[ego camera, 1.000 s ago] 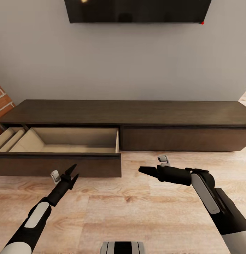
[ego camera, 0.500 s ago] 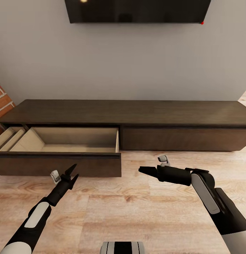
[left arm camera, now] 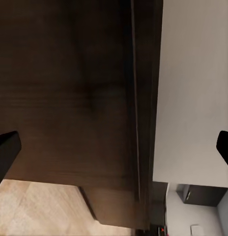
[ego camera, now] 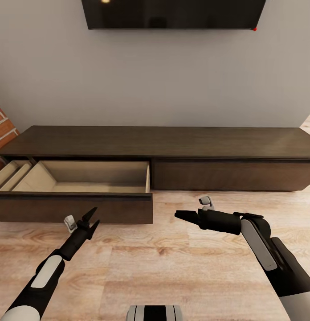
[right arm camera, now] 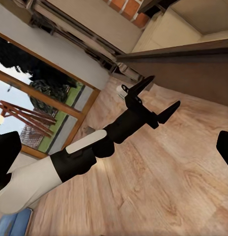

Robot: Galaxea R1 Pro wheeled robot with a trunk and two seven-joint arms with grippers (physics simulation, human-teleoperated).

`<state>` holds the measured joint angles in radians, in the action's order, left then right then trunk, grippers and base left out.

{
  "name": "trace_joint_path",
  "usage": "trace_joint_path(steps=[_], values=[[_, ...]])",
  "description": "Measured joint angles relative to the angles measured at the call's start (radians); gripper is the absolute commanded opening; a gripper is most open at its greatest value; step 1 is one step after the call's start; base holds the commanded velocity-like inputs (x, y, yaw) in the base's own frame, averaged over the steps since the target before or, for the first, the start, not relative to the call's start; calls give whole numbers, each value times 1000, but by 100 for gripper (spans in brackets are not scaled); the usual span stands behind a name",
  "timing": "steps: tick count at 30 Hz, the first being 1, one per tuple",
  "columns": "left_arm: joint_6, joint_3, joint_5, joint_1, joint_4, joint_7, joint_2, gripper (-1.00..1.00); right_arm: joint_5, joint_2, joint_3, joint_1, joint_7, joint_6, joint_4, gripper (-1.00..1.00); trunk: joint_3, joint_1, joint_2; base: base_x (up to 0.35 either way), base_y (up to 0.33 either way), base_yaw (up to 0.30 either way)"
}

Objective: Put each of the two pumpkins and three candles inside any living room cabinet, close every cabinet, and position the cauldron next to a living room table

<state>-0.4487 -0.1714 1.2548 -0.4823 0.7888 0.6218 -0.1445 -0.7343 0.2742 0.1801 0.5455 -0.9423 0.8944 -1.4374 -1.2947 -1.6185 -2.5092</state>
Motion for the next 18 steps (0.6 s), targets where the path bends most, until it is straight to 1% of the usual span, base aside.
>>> trace_joint_path(steps=[3, 5, 8, 10, 11, 12, 13, 14, 16, 18], values=[[-2, -1, 1, 0, 3, -4, 0, 100, 0, 0, 0, 0, 0, 0, 0, 100, 0, 0, 0, 0, 0, 0], [-9, -1, 2, 0, 4, -5, -2, 100, 0, 0, 0, 0, 0, 0, 0, 100, 8, 1, 0, 0, 0, 0], [-54, -1, 0, 1, -4, -9, -7, 100, 0, 0, 0, 0, 0, 0, 1, 100, 19, 2, 1, 0, 0, 0], [-91, -2, -1, 1, -25, -31, -13, 100, 2, 0, 1, 0, 0, 0, 1, 100, 23, 3, 1, 0, 0, 0], [-105, -6, -1, 2, -34, -50, -20, 100, 5, 0, 1, 0, 0, 0, 1, 100, 23, 3, 1, 0, 0, 0], [-109, -9, 0, 3, -36, -55, -24, 100, 5, 0, 1, 0, 0, 0, 1, 100, 23, 3, 1, 0, 0, 0], [-116, -14, 0, 4, -41, -66, -37, 100, 7, 1, 1, 0, 0, 0, 2, 100, 23, 3, 1, 0, 0, 0], [-117, -15, 0, 4, -42, -69, -41, 100, 7, 1, 1, 0, 0, 0, 2, 100, 23, 3, 1, 0, 0, 0], [-129, -18, 1, 7, -44, -75, -59, 100, 7, 1, 1, 0, 0, 0, 2, 100, 23, 3, 1, 0, 0, 0], [-166, -19, 0, 8, -48, -87, -74, 100, 8, 0, 2, 0, 0, 0, 2, 100, 23, 3, 1, 0, 0, 0]])
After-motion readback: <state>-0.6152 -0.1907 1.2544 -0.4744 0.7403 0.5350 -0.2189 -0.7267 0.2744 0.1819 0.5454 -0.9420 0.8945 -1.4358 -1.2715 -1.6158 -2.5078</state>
